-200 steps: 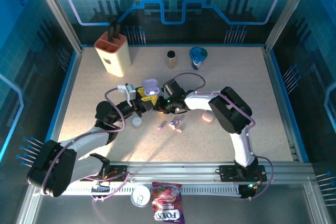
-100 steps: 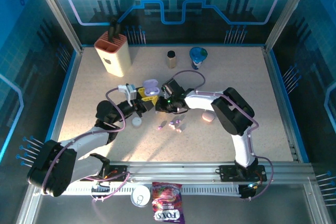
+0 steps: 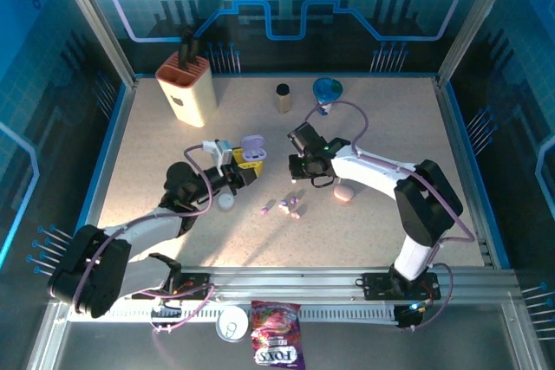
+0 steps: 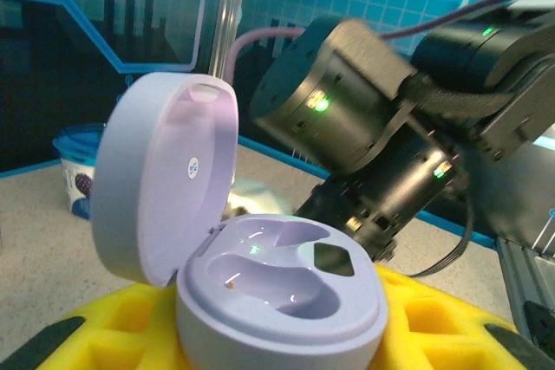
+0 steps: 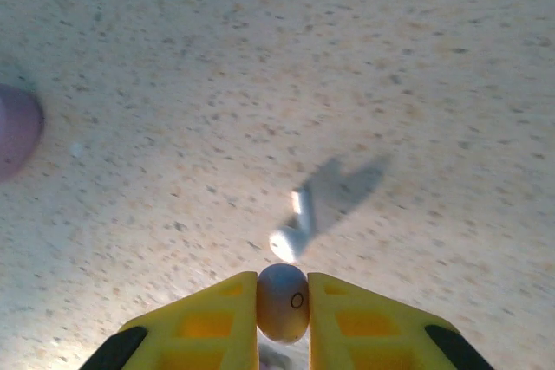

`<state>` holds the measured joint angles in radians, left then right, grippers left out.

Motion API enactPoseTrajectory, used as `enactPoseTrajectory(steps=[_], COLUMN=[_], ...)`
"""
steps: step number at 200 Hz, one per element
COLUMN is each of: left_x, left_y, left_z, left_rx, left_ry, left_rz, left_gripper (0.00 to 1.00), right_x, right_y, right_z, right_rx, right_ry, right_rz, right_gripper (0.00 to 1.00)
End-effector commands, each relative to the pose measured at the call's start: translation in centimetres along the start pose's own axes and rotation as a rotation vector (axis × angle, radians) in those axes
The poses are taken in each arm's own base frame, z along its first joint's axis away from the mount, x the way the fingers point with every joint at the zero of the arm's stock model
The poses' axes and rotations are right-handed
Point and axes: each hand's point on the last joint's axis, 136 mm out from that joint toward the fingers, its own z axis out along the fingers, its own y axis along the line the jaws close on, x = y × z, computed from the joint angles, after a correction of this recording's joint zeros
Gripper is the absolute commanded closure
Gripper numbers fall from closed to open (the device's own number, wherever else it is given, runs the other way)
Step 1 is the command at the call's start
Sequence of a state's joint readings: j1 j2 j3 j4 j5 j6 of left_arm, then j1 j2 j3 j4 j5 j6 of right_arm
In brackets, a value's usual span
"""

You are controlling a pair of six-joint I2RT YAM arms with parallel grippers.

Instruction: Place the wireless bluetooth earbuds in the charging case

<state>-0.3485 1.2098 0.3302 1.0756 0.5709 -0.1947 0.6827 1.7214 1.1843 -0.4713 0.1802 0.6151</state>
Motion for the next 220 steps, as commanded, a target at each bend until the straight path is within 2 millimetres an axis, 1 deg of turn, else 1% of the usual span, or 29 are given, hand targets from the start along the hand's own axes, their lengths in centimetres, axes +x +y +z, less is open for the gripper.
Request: enactPoseTrajectory(steps=[1,24,46,58,84,101,121,146,164,189,206,220], left_x=[-0.6,-0.3,-0.1,0.2,1.1,1.8,2.2,2.6,2.7,2.4,2.1,1.9], left_y=[0.9,1.0,1.0,0.9,0.5,-0.1,-0.8,-1.6,-2.4,-3.3,-3.8,-4.3], left_z=[0.7,1.2,1.7,2.0,2.7,3.2,3.6,4.0,4.2,4.3,4.3,4.3], left_rx=[-0.023,-0.020,-0.014,-0.013,0.006,0.036,0.073,0.137,0.193,0.249,0.275,0.303], left_ry=[-0.004,0.010,0.023,0.036,0.070,0.092,0.108,0.130,0.143,0.139,0.136,0.137], left_rz=[0.035,0.030,0.033,0.037,0.051,0.061,0.057,0.051,0.036,0.026,0.017,0.011], left_gripper=[0.68,0.69,0.69,0.69,0.69,0.69,0.72,0.71,0.73,0.72,0.71,0.71], right_x=[0.9,0.8,0.8,0.6,-0.3,-1.1,-2.0,-2.5,-2.5,-2.3,-2.2,-2.1], right_y=[-3.7,-4.5,-4.7,-4.4,-3.4,-2.1,-0.2,2.4,4.4,6.4,7.3,7.7], right_z=[-1.9,-3.3,-4.7,-5.4,-8.1,-10.0,-13.0,-16.6,-18.7,-20.5,-20.9,-20.8], right_rx=[0.162,0.193,0.198,0.182,0.108,0.019,-0.117,-0.285,-0.409,-0.516,-0.550,-0.557], right_ry=[0.015,-0.001,-0.014,-0.036,-0.124,-0.205,-0.311,-0.410,-0.451,-0.474,-0.473,-0.467], right_rz=[-0.073,-0.096,-0.116,-0.128,-0.143,-0.182,-0.227,-0.296,-0.348,-0.403,-0.432,-0.450], right_gripper=[0.83,0.83,0.84,0.83,0.83,0.83,0.84,0.84,0.84,0.84,0.84,0.85])
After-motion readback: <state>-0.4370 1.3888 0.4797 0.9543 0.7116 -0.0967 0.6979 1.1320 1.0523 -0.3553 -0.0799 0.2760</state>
